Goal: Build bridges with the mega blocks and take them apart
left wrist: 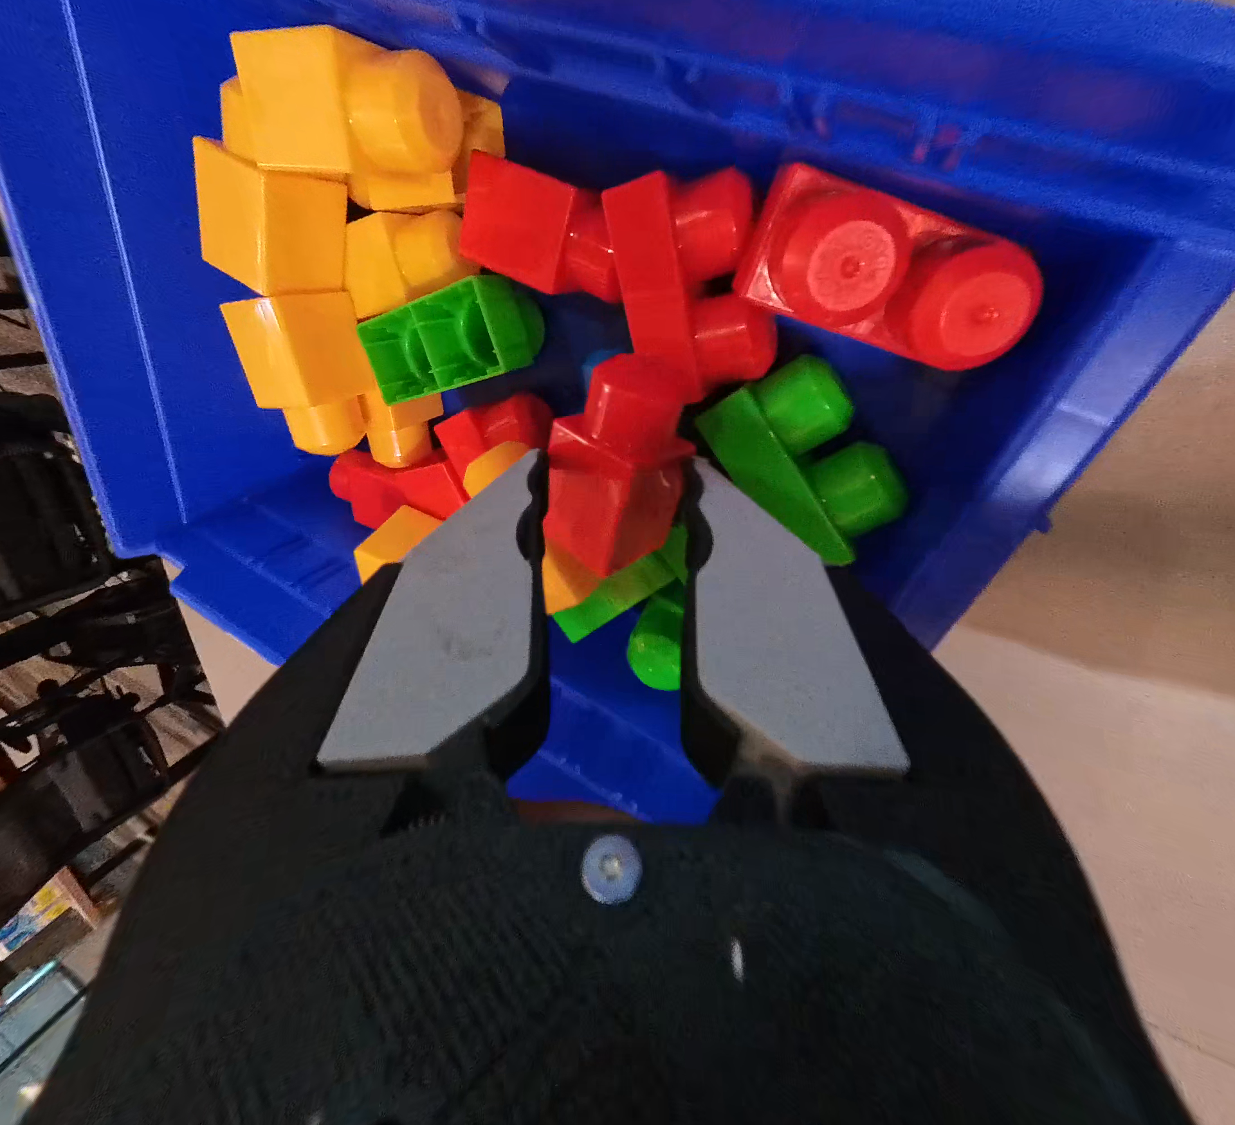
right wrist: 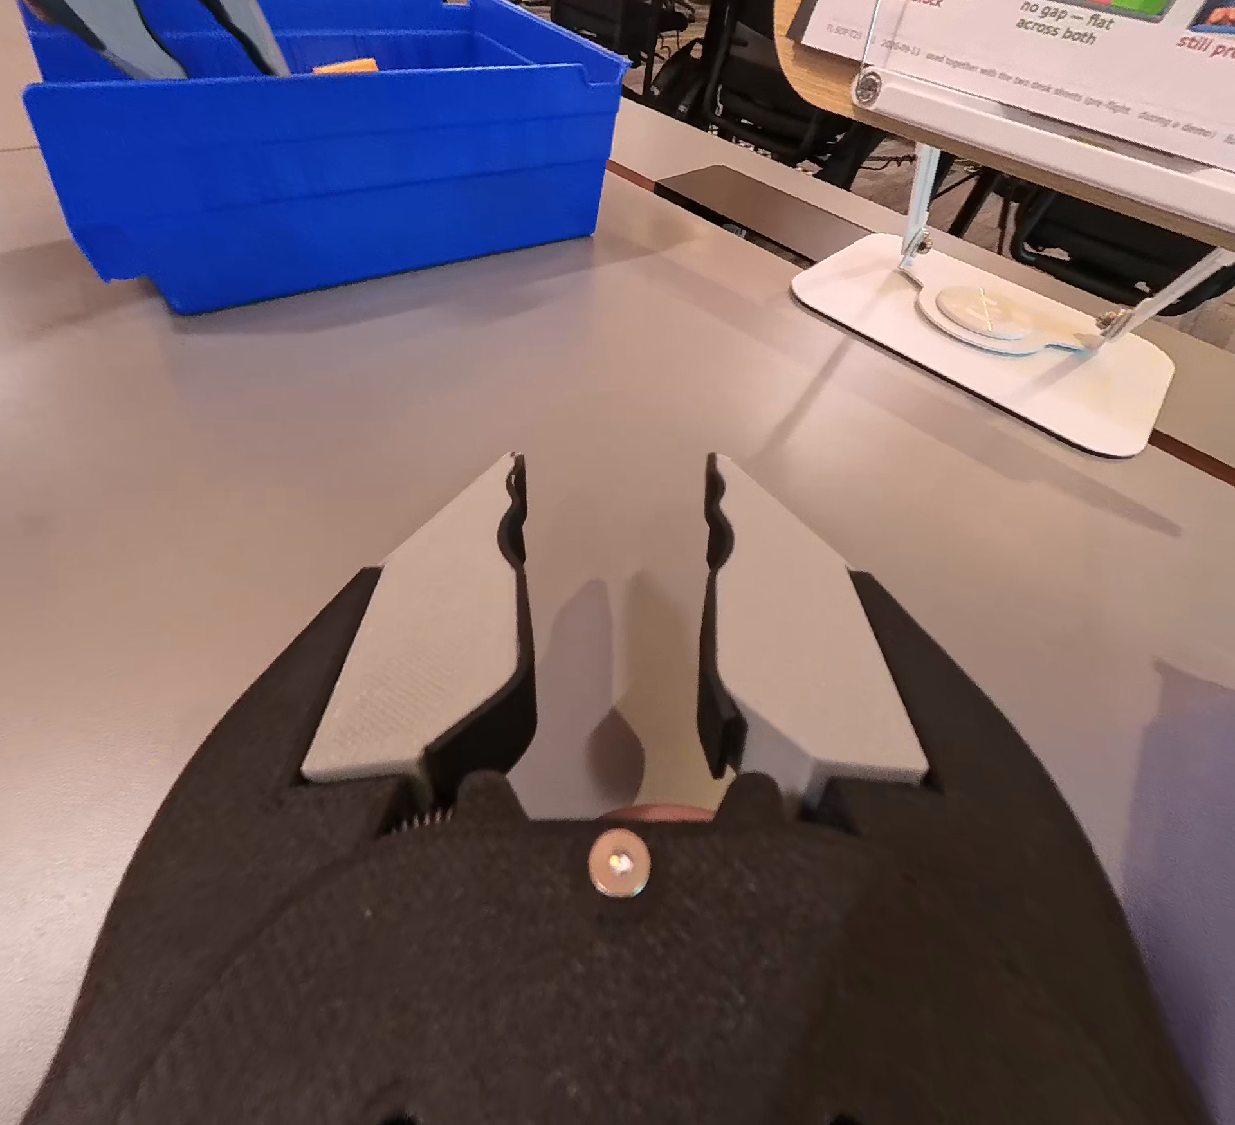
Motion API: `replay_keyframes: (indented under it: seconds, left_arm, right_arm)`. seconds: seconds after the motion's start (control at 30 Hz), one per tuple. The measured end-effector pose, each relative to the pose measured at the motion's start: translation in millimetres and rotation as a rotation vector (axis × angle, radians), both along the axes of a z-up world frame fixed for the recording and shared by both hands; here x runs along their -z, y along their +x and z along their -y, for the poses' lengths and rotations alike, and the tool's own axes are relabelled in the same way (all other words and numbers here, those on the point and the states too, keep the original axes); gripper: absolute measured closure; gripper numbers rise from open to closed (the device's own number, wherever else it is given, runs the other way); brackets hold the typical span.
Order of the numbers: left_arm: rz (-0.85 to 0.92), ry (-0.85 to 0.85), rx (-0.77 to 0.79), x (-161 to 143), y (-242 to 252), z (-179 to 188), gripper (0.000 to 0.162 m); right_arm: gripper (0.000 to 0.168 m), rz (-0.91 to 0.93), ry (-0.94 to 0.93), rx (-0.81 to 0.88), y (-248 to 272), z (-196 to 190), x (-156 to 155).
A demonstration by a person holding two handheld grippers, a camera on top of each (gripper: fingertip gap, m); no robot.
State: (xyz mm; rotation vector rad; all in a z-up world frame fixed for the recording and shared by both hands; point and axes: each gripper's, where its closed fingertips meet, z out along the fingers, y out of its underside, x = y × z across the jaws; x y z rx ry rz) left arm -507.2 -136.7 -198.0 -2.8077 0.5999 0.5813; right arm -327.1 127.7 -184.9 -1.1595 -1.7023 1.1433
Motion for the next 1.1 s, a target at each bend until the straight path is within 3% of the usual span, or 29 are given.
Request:
replay_keyframes:
  seconds: [0.27,0.53,0.83,1.1]
  left_arm:
    - [-0.039,-0.106,-0.036,26.1,-15.3,7.8,0.108]
    - [-0.059,0.016,-0.074,21.2,-21.7,0.2,0.107]
    - [0.063,0.121,-0.179,10.6,-11.4,-10.0,0.107]
    - [0.048,0.07,-0.261,29.4,-25.5,-11.9,0.115]
  right_arm:
    - [0.118,-0.003,-0.002,-0.014,1.8,3.4,-0.8]
    - [0.119,0.003,-0.01,-0.024,2.4,4.7,-0.3]
    - [0.12,0.003,-0.005,-0.036,3.1,8.3,-0.2]
    - [0.122,0.003,-0.004,-0.038,3.6,8.4,-0.4]
